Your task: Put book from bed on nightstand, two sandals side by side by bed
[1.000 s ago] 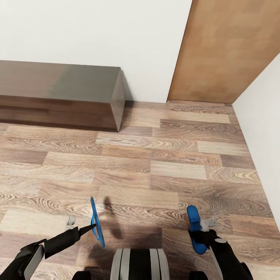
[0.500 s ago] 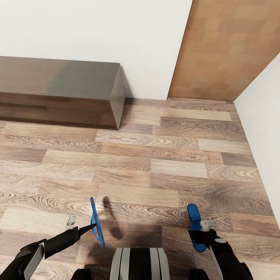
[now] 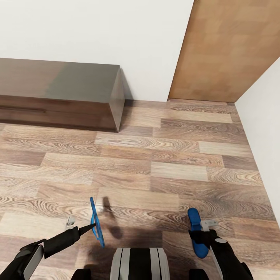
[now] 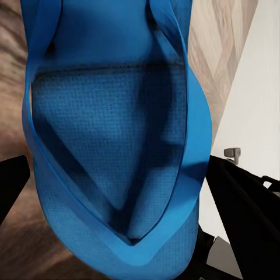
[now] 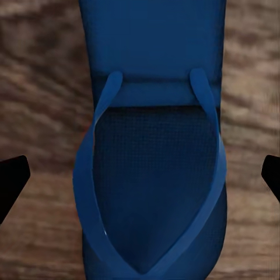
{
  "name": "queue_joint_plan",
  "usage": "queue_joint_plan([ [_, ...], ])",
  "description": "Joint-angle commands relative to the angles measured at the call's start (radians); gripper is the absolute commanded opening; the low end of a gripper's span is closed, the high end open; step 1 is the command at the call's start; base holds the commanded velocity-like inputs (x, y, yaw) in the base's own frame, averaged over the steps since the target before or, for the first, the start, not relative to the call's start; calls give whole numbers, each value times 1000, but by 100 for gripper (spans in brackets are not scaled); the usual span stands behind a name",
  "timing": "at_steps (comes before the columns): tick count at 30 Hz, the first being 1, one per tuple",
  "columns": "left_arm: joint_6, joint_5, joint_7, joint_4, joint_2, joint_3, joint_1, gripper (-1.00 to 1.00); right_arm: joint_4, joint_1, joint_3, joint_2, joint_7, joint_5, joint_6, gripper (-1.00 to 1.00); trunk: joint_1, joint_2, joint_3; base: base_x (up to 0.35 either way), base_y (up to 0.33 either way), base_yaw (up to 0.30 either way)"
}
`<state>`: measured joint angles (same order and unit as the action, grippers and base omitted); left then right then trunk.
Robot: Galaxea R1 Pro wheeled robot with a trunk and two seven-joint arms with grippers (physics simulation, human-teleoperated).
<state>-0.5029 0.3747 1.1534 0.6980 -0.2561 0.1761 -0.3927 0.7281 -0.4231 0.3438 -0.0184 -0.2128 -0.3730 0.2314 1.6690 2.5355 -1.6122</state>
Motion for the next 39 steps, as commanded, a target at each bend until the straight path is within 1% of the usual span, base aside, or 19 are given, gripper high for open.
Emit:
queue_joint_plan([
  [1,-9,4,2,0,0,0,0,-100,2,0,4,1,-9,-10,4,100,0,0,-1,46,0,0],
  [8,-6,3,-1,0,0,-3,0,-100,3,0,4,0,-10,-9,4,100,0,0,-1,146,0,0],
  [22,-6,3,-3,-1,1,-3,0,-100,4,0,4,0,-10,-9,4,100,0,0,-1,9,0,0],
  [28,-6,3,-3,0,1,-3,0,-100,4,0,4,1,-10,-9,4,100,3,2,-24,0,0,0],
  [33,-6,3,-1,0,1,-3,0,-100,4,0,4,1,-10,-9,4,100,3,2,-24,0,0,0],
  [38,-6,3,-1,0,1,-3,0,-100,4,0,4,1,-10,-9,4,100,5,3,-43,0,0,0],
  [39,-6,3,-1,0,1,-3,0,-100,4,0,4,1,-10,-9,4,100,5,3,-43,0,0,0],
])
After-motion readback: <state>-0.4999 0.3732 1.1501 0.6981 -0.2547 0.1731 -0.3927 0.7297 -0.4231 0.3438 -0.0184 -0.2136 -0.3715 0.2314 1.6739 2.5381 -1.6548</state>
